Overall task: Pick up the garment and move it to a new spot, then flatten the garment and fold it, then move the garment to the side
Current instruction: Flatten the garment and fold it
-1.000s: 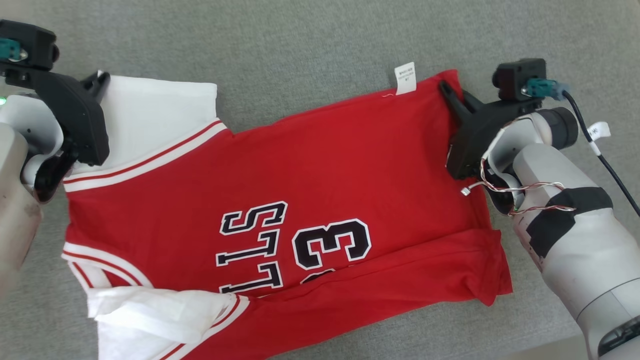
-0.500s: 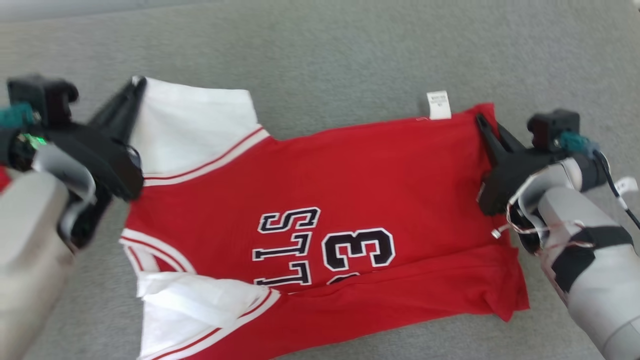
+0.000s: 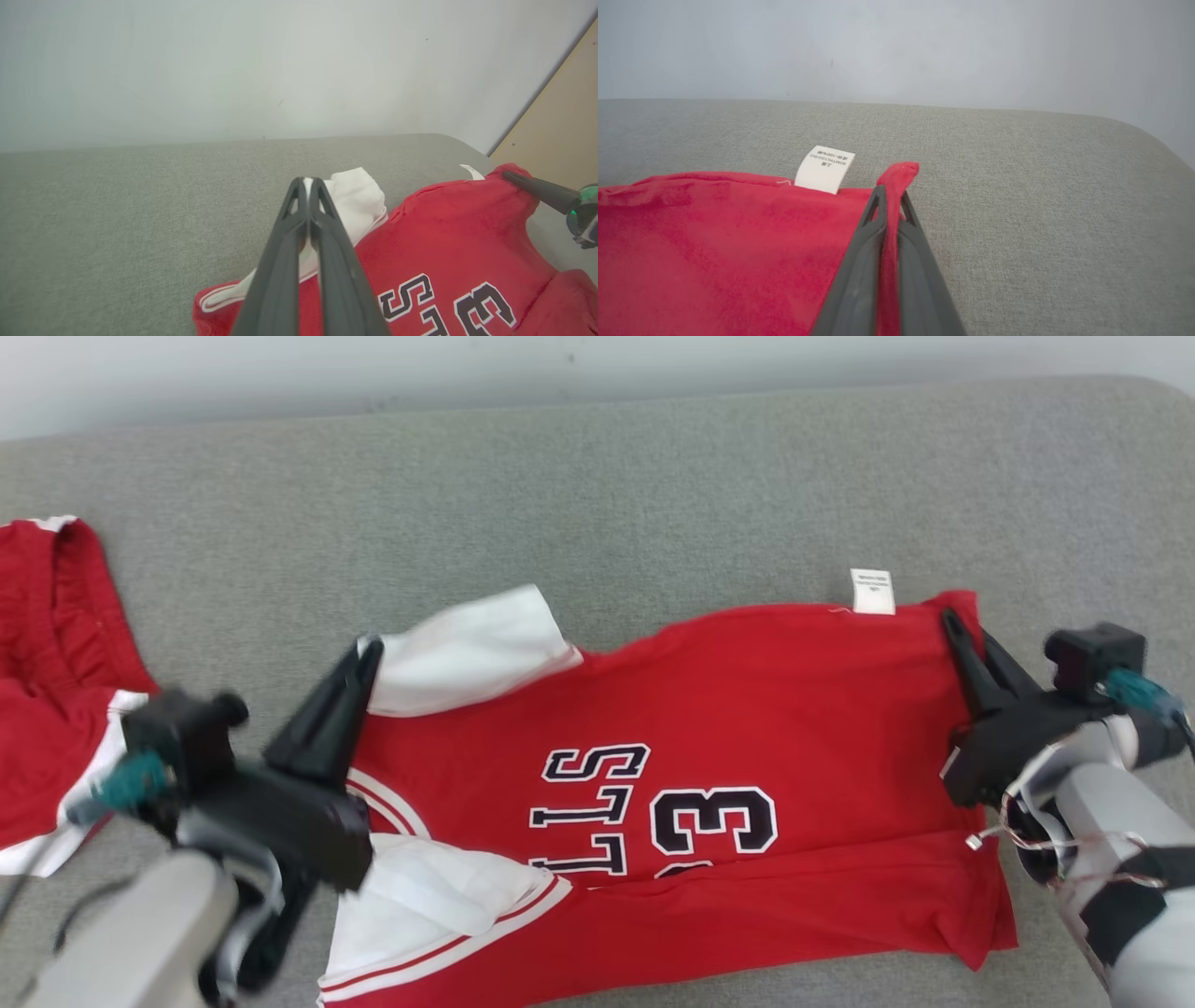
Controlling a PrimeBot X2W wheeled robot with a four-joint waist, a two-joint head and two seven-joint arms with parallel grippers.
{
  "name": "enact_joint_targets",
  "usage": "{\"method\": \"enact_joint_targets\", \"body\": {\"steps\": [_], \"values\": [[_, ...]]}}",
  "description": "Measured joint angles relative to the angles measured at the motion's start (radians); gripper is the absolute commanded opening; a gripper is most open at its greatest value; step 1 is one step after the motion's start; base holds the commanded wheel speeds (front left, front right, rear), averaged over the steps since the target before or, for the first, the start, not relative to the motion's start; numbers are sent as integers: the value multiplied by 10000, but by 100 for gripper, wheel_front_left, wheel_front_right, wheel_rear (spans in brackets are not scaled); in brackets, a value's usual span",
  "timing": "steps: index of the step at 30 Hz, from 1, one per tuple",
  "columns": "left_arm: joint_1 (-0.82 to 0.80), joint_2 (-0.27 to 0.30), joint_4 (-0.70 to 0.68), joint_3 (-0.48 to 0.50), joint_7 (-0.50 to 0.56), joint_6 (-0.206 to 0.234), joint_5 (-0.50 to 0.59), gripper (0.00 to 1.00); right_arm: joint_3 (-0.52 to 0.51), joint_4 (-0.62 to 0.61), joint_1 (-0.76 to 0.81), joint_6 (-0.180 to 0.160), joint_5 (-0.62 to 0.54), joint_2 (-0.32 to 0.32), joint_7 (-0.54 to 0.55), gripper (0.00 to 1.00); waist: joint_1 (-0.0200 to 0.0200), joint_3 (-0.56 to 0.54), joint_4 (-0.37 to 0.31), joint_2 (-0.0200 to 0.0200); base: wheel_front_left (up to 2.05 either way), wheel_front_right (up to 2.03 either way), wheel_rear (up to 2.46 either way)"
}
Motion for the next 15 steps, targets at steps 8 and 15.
{"method": "enact_joint_targets", "body": {"steps": [8, 15], "values": [[2426, -539, -1189, 1202, -17, 366, 656, 0, -1404, -1177, 1560, 0, -612, 19, -23, 0, 1, -306, 194, 0, 0, 0, 0], [3716, -1174, -1218, 2019, -23, 203, 1083, 0, -2353, -2075, 2720, 0, -993, 169, -25, 0, 1, -527, 313, 0, 0, 0, 0]]}}
